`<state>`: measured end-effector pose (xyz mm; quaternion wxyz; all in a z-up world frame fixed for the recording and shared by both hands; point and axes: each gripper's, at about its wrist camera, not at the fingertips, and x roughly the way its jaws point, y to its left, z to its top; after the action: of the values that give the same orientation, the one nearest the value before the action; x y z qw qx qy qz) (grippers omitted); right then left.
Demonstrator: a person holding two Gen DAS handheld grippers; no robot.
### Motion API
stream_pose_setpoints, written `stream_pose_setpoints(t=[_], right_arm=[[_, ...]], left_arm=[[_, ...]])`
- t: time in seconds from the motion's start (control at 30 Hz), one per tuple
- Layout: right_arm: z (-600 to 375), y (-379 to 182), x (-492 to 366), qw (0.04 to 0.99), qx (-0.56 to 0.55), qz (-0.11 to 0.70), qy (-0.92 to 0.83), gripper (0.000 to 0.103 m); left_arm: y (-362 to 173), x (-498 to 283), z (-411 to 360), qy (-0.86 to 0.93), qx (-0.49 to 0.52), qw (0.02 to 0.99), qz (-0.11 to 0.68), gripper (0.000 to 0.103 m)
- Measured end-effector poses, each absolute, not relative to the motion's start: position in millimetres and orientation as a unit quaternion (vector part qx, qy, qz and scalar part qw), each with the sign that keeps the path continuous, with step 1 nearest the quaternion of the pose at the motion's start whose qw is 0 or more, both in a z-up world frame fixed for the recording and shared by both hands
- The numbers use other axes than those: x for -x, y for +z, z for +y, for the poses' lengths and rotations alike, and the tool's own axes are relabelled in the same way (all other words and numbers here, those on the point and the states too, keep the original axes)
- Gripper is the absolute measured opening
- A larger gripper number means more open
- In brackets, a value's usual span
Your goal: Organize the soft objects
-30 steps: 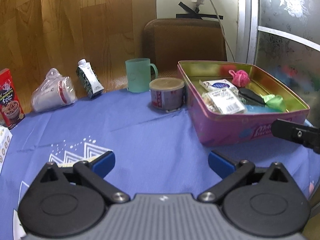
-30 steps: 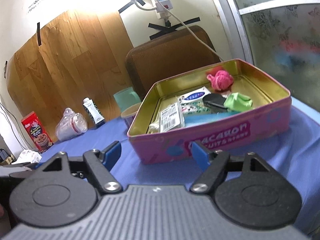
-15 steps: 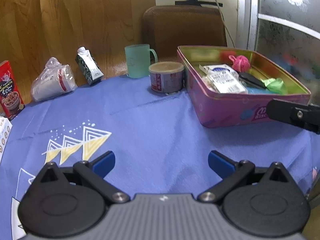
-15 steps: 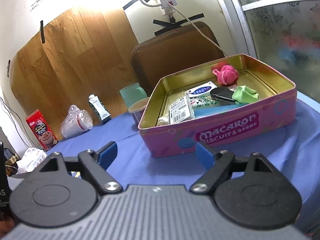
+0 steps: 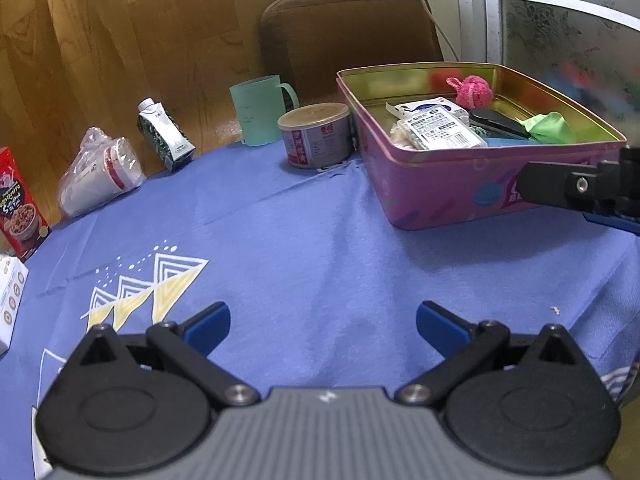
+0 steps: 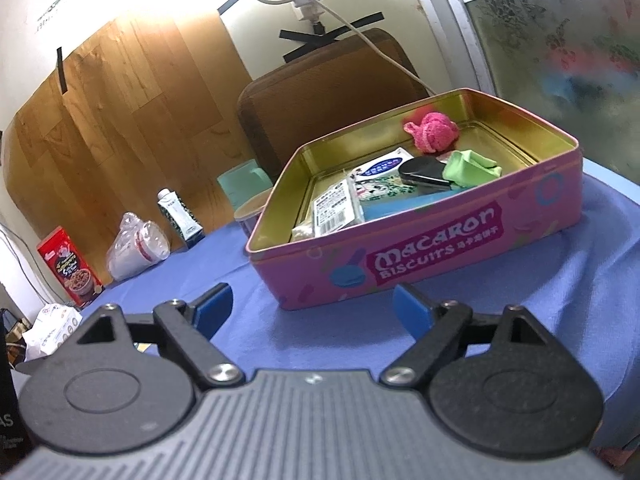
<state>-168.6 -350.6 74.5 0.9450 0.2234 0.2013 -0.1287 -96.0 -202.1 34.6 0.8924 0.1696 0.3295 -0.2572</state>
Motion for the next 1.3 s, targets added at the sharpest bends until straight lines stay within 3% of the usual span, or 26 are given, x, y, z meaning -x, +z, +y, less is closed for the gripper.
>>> stream_pose_setpoints(t=[1.3], right_arm=[[-335,74,167,0.946,-0.214,0.203,-0.136,0.089]], left_arm=[[36,97,-187,-0.272,-0.154,0.89,0.334,0.103]])
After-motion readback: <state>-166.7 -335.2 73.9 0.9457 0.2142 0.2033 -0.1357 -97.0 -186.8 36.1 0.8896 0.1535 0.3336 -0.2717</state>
